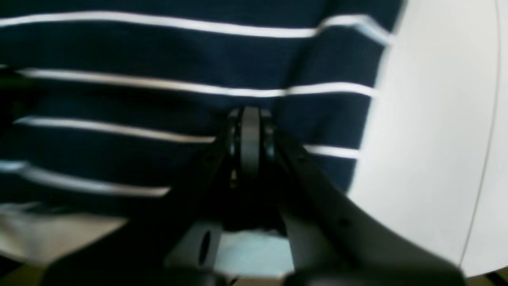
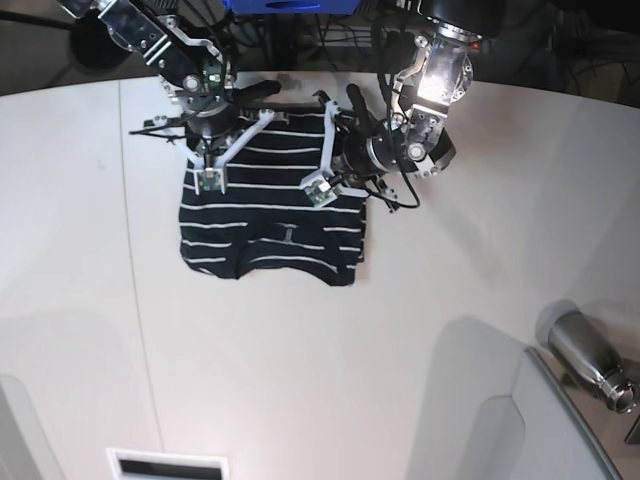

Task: Layout the t-shirt on the table in an organized manner, then fold the t-shirt properly
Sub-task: 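Press and square the folded shirt with both grippers, then release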

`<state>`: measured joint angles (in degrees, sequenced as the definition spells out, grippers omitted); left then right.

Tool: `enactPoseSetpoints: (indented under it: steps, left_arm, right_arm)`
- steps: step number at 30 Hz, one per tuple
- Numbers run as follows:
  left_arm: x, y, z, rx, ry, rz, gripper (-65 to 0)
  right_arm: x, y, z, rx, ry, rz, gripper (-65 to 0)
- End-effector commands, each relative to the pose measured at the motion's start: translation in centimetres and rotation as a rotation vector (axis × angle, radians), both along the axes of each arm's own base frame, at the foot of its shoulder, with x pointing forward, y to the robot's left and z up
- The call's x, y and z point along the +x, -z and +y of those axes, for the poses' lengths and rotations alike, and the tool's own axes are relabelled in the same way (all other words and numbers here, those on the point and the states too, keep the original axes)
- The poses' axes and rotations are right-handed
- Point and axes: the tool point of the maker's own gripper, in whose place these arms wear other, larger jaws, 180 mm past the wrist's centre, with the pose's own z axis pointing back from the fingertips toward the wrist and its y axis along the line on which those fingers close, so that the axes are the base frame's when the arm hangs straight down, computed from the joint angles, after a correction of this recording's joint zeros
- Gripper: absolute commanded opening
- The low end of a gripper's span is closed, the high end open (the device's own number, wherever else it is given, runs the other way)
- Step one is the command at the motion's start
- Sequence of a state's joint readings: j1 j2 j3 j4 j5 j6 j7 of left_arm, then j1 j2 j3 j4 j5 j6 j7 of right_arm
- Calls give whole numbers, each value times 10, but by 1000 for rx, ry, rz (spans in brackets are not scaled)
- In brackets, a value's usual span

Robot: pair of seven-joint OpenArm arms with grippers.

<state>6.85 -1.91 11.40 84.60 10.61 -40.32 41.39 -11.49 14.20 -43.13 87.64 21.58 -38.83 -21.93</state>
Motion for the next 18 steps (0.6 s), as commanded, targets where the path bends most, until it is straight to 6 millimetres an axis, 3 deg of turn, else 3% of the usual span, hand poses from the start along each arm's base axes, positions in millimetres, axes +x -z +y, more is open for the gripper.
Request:
enactPoseSetpoints:
  steps: [1,6,9,18]
  left_arm:
    - [4,-1,1,4,-8,-9,-650]
    - [4,5,5,12,-15,12,-650]
    - [15,-4,4,7,-14,-23,-650]
    - [56,-75,-6,-36,-7,-253,-650]
  right_arm:
    - [1,3,-6,-19,28,5,-641]
    - [1,12,-13,-29,84,26,-644]
    - [11,-8,-3,18,78,-24,-647]
    - [13,-75,28,199,49,-77,-648]
